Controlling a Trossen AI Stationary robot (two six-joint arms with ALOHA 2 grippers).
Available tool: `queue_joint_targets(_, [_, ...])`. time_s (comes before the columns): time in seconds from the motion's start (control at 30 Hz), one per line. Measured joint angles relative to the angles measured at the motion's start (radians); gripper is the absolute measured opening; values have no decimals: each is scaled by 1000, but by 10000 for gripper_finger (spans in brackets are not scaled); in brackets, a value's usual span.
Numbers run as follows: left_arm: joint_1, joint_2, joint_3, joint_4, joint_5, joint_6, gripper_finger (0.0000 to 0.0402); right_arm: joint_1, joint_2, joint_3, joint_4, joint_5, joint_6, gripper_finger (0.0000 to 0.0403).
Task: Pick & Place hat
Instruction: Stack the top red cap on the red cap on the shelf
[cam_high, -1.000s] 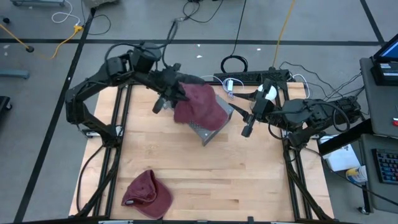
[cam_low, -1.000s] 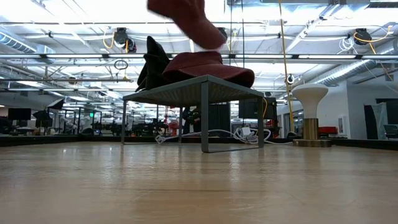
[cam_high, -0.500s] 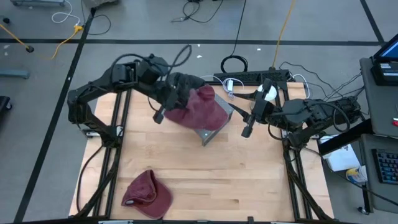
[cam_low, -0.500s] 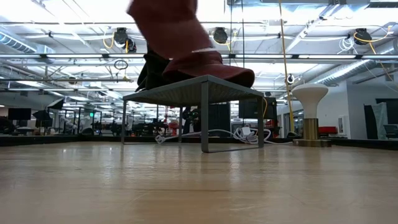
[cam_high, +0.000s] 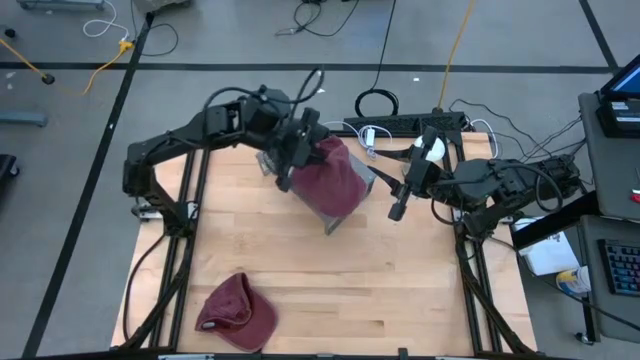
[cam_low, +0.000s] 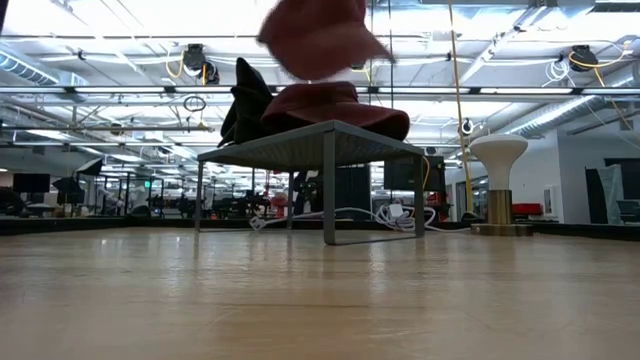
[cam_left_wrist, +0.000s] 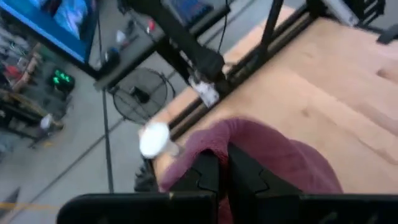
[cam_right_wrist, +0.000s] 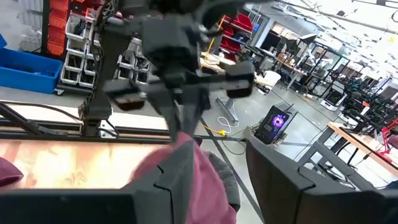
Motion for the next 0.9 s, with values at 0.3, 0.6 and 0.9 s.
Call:
queue_joint_targets(0.3, [43, 68, 0, 24, -2, -123, 7, -22, 0, 0, -8, 2, -1, 139])
queue_joint_targets(0.6, [57, 63, 30, 126, -28, -380, 7, -77, 0, 0, -8, 1, -1, 139])
queue_joint_targets(0.9, [69, 71, 32, 40, -125, -503, 7, -114, 0, 0, -8, 0, -4, 139])
